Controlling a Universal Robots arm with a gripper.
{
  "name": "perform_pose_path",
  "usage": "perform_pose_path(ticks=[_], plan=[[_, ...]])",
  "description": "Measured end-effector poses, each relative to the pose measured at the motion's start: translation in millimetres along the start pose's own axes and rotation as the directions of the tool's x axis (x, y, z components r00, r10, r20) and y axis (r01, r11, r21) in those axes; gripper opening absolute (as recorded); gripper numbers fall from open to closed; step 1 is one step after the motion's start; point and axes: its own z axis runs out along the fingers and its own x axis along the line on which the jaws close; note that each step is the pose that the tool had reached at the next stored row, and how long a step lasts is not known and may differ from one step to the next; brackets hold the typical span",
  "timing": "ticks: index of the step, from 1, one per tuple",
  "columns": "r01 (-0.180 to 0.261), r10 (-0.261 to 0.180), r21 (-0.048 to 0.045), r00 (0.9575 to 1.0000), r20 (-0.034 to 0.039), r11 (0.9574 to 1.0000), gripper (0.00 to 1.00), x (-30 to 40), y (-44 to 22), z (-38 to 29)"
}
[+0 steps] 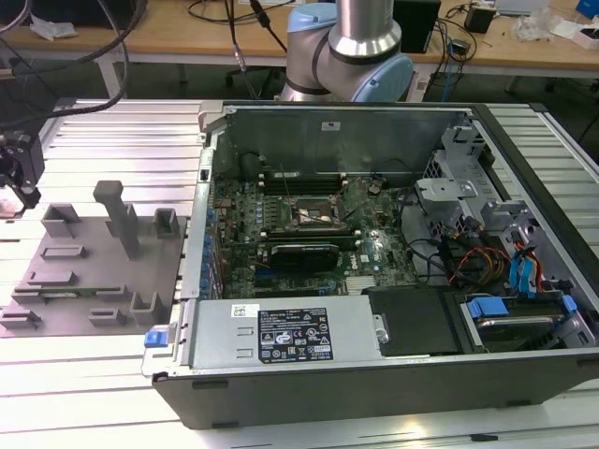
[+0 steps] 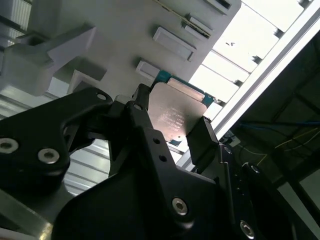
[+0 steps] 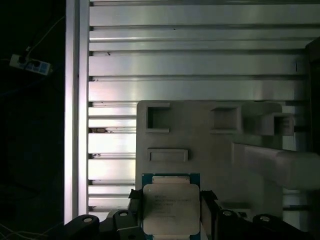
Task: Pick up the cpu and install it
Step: 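Pick up the cpu and move it towards the insertion slot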
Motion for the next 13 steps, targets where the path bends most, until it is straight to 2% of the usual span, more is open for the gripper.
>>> perform_pose_path(ticks=[1,7,13], plan=[[0.000,0.000,0.0000,1.0000,0.0000,1.0000,0.55,0.1,0.4,-7.8],[0.000,0.000,0.0000,1.0000,0.0002,1.0000,0.55,0.4,1.5,-24.0],[0.000,0.000,0.0000,1.0000,0.0007,1.0000,0.55,0.6,2.3,-36.5]])
